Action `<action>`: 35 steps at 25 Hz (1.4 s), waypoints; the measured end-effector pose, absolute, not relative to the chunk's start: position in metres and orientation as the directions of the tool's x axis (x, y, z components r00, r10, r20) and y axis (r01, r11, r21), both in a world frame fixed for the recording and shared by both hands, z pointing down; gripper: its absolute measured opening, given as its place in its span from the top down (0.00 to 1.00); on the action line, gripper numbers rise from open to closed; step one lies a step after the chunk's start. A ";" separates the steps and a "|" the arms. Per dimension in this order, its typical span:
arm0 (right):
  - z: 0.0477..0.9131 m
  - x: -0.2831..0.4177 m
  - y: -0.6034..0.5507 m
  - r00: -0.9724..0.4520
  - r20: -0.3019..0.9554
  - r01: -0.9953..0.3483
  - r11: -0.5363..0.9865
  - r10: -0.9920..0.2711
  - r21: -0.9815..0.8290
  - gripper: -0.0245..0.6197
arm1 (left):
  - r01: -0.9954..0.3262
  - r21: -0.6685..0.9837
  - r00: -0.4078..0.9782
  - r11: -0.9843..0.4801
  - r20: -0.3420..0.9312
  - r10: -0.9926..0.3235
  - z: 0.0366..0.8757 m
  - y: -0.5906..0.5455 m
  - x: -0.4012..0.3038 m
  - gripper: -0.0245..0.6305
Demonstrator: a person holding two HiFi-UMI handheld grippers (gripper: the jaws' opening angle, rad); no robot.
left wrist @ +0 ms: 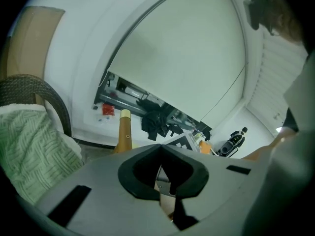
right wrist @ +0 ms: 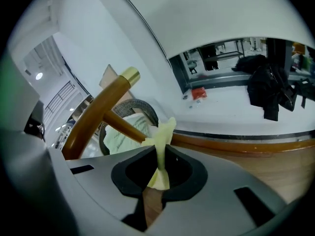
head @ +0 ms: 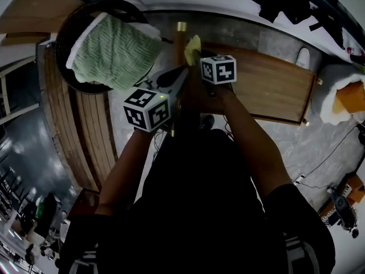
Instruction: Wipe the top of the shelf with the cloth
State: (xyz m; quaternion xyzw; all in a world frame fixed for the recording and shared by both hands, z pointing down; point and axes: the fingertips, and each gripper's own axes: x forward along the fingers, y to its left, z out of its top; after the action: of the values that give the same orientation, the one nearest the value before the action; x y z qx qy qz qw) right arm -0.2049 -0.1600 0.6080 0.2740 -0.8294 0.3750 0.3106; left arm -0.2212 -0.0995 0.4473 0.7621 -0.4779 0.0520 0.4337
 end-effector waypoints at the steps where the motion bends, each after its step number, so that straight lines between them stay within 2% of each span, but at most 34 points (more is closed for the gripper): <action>1: 0.610 -0.205 -0.160 -0.652 0.725 -0.692 0.567 -0.224 -0.446 0.89 | -0.769 0.616 0.545 -0.170 0.492 -0.679 0.448 -0.100 -0.220 0.94; 10: 0.629 -0.187 -0.166 -0.584 0.778 -0.721 0.587 -0.231 -0.367 0.89 | -0.722 0.660 0.606 -0.207 0.459 -0.650 0.448 -0.106 -0.198 0.94; 22: 0.629 -0.129 -0.179 -0.600 0.763 -0.725 0.568 -0.240 -0.391 0.89 | -0.731 0.652 0.609 -0.204 0.486 -0.627 0.451 -0.116 -0.132 0.94; 35: 0.624 -0.021 -0.206 -0.580 0.773 -0.746 0.550 -0.258 -0.376 0.89 | -0.753 0.639 0.581 -0.157 0.534 -0.614 0.474 -0.134 -0.044 0.94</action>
State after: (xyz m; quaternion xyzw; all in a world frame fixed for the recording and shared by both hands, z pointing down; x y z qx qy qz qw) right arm -0.0206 -0.2057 0.6235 0.3088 -0.8125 0.3600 0.3389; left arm -0.0436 -0.1344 0.4738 0.7569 -0.4517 0.0747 0.4664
